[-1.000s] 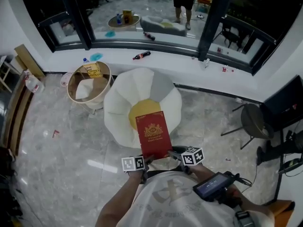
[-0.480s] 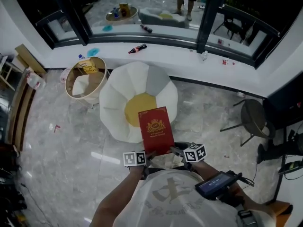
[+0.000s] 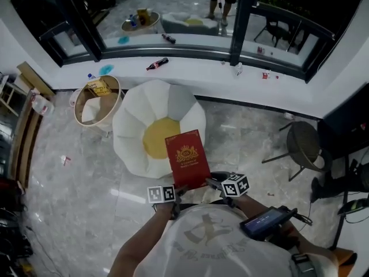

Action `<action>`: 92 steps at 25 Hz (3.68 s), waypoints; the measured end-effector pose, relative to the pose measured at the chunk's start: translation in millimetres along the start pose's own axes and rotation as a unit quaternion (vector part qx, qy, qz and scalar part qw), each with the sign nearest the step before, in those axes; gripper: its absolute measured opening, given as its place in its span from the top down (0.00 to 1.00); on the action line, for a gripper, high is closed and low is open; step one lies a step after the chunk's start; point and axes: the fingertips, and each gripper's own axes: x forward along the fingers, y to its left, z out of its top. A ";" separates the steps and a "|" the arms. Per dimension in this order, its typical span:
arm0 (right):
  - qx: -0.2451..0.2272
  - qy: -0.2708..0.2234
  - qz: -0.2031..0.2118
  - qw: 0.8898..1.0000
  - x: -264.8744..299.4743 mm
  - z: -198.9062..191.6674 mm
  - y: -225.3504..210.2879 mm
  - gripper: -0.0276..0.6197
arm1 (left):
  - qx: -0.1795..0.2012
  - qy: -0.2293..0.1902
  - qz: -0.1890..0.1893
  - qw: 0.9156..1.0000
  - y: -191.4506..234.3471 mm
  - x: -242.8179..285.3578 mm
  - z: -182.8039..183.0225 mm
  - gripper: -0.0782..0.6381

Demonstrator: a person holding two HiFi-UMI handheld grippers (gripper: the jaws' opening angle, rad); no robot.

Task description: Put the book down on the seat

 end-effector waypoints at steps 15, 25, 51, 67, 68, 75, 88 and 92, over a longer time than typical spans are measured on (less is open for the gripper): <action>-0.011 -0.034 -0.004 0.999 -32.5 40.6 -36.8 0.73 | -0.003 -0.016 -0.002 1.000 -42.6 26.0 35.3 0.45; 0.002 -0.046 -0.030 0.998 -40.0 60.2 -83.1 0.73 | 0.017 0.011 -0.030 0.999 -54.6 71.9 71.2 0.45; -0.038 -0.002 -0.035 0.999 81.7 219.1 -140.7 0.73 | 0.009 -0.032 -0.040 0.999 14.8 85.2 256.0 0.46; -0.089 0.098 0.038 0.991 158.3 251.1 -130.4 0.73 | -0.103 -0.092 -0.011 0.990 71.1 72.6 272.1 0.47; -0.092 0.106 0.043 0.989 162.8 254.6 -133.1 0.73 | -0.114 -0.094 -0.010 0.989 73.4 75.0 274.3 0.47; -0.112 0.173 0.090 0.974 194.6 273.5 -166.2 0.73 | -0.190 -0.121 0.013 0.974 84.2 101.1 290.6 0.47; -0.121 0.298 0.153 0.935 221.5 261.9 -230.7 0.73 | -0.298 -0.111 0.050 0.947 87.3 162.1 285.0 0.47; -0.131 0.326 0.164 0.922 236.4 261.5 -250.3 0.73 | -0.327 -0.120 0.053 0.936 94.4 182.9 288.6 0.47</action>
